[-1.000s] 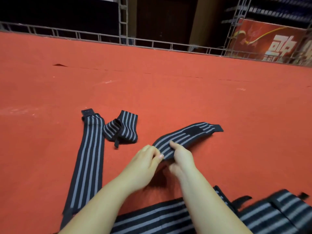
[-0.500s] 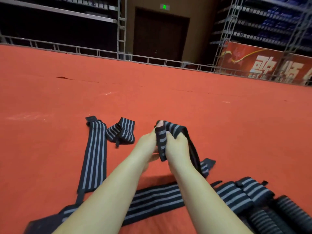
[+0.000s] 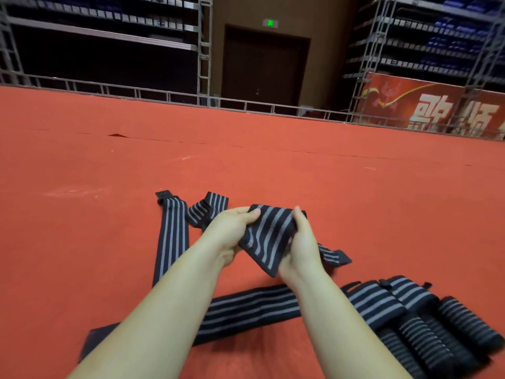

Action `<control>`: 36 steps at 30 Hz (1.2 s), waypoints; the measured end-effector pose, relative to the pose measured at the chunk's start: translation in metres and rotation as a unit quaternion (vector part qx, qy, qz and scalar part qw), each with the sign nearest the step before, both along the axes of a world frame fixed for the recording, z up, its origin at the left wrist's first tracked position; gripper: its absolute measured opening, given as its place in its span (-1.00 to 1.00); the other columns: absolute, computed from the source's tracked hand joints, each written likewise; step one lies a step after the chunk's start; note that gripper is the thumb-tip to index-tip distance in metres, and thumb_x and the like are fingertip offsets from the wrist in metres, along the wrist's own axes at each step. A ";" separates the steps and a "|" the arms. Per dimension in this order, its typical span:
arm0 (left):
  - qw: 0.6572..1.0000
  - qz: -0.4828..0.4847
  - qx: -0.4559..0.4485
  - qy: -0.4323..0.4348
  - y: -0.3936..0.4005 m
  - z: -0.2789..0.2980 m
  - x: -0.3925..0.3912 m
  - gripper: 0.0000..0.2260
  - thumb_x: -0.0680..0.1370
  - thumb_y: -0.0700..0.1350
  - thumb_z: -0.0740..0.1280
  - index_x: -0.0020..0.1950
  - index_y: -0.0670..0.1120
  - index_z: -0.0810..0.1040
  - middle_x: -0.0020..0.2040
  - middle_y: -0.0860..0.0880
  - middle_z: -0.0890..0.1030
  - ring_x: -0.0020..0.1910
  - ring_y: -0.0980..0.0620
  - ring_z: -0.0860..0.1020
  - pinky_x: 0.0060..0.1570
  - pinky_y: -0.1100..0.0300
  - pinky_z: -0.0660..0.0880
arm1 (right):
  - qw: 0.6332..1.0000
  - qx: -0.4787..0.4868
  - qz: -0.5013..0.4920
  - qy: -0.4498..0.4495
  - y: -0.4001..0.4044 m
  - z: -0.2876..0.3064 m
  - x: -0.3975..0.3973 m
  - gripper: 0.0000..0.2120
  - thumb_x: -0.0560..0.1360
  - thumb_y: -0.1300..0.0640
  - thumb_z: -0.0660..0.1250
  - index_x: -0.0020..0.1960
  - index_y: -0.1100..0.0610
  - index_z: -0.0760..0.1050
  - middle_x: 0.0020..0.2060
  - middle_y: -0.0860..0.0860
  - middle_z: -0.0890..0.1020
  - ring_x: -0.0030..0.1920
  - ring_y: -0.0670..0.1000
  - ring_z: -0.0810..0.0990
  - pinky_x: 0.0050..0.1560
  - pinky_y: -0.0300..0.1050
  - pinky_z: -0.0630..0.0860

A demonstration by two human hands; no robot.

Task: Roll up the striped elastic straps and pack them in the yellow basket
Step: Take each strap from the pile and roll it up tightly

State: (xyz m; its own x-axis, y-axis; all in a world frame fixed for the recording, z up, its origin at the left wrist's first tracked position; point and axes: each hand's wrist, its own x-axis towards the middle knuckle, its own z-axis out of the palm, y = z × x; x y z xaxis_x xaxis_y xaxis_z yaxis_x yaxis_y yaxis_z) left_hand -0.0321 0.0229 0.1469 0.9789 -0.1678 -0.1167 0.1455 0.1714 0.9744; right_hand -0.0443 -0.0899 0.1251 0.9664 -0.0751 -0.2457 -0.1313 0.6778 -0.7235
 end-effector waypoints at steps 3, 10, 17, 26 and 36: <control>0.999 -0.029 0.015 -0.021 -0.001 0.001 -0.008 -0.80 0.61 -0.20 0.20 -0.06 -0.16 0.61 -0.19 -0.08 0.65 -0.23 0.02 0.60 -0.15 0.18 0.52 | 0.986 0.131 -0.072 0.068 -0.035 0.003 0.014 -0.62 0.54 -0.06 0.27 0.02 0.30 0.46 -0.17 0.22 0.60 -0.20 0.17 0.64 -0.28 -0.04 0.58; 0.997 -0.029 0.069 -0.018 0.001 -0.003 -0.019 -0.80 0.63 -0.20 0.17 0.08 -0.15 0.58 -0.13 -0.06 0.66 -0.20 0.04 0.60 -0.21 0.21 0.49 | 0.985 -0.073 -0.158 0.017 -0.066 0.010 0.026 -0.85 0.59 0.33 0.12 0.08 0.21 0.44 -0.07 0.16 0.59 -0.19 0.08 0.58 -0.25 -0.06 0.54; 0.995 0.078 0.056 -0.033 0.000 -0.007 -0.017 -0.80 0.61 -0.05 0.18 0.06 -0.09 0.56 0.04 -0.07 0.63 0.00 0.01 0.57 0.12 0.07 0.48 | 0.935 -0.307 -0.045 -0.174 -0.022 0.042 0.002 -0.73 0.56 0.33 0.15 -0.01 -0.02 0.50 -0.02 0.03 0.64 0.01 0.06 0.62 0.05 -0.01 0.57; 0.990 0.056 -0.125 -0.023 0.030 0.006 -0.043 -0.45 0.45 0.35 0.16 -0.31 -0.09 0.62 -0.28 -0.13 0.66 -0.26 -0.11 0.65 -0.19 0.06 0.55 | 0.881 -0.330 0.250 -0.229 -0.008 0.043 -0.033 -0.78 0.27 0.31 0.21 -0.23 0.13 0.61 -0.29 0.05 0.64 -0.28 -0.02 0.59 -0.24 -0.21 0.50; 0.984 0.004 -0.003 -0.176 0.032 -0.012 -0.057 -0.85 0.58 -0.21 0.23 -0.04 -0.08 0.60 -0.17 0.01 0.70 -0.15 0.09 0.66 -0.16 0.27 0.55 | 0.914 -0.310 0.212 -0.150 -0.015 0.038 -0.025 -0.55 0.36 -0.14 0.38 0.15 0.10 0.59 0.06 0.14 0.66 0.07 0.10 0.62 0.18 0.06 0.46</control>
State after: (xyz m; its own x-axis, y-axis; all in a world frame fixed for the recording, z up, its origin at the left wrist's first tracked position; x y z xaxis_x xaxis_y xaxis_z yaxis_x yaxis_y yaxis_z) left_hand -0.0887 0.0550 0.1354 0.9597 -0.1597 0.2313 -0.2025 0.1780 0.9630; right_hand -0.0695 -0.1049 0.1634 0.9577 0.2879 -0.0016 -0.0195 0.0594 -0.9980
